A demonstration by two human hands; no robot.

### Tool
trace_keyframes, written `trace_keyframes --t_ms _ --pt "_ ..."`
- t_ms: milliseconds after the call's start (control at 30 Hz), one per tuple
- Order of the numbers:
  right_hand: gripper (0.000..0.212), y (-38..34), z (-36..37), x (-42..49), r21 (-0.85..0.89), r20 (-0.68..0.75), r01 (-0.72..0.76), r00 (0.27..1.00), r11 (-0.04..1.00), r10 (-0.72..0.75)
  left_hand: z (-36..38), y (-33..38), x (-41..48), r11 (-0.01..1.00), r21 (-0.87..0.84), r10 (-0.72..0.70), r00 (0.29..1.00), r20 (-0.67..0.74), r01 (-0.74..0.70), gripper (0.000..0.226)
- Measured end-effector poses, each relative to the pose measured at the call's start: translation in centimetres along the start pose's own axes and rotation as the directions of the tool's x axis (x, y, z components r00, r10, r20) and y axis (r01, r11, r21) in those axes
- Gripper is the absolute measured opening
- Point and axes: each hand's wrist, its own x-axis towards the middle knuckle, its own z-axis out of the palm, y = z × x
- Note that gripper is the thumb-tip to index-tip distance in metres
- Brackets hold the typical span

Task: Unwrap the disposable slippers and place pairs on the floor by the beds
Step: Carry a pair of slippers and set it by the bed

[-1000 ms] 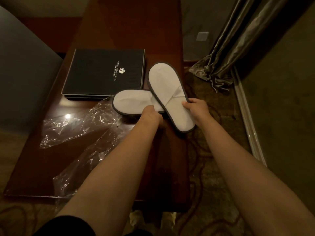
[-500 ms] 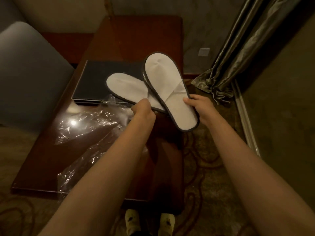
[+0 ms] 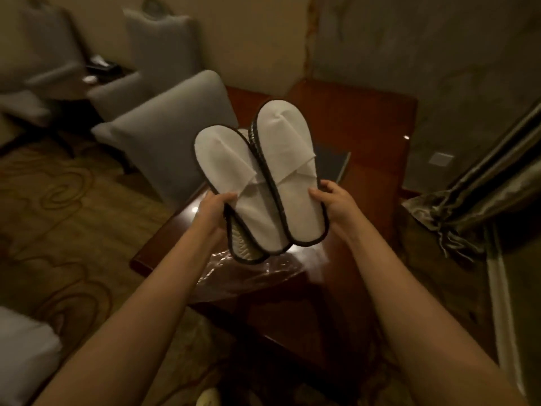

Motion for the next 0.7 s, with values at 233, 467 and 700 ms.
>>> trace_keyframes --t_ms 233,467,700 --pt "0.008 2.7 15.1 0.2 0.074 0.270 -0.125 0.958 0.989 0.101 -12.7 3.7 -0.8 0.967 -0.256 -0.012 0.996 -0.086 -0.011 0.030" --pt "0.018 7.8 31.3 -0.8 -0.075 0.364 -0.169 0.913 0.983 0.185 -27.0 6.4 0.0 0.932 -0.349 0.027 0.979 -0.204 -0.099 0.025" --pt "0.026 12.3 45.2 1.4 -0.126 0.418 -0.115 0.894 0.985 0.158 -40.7 9.6 2.9 0.972 -0.203 0.033 0.922 -0.386 -0.120 0.043"
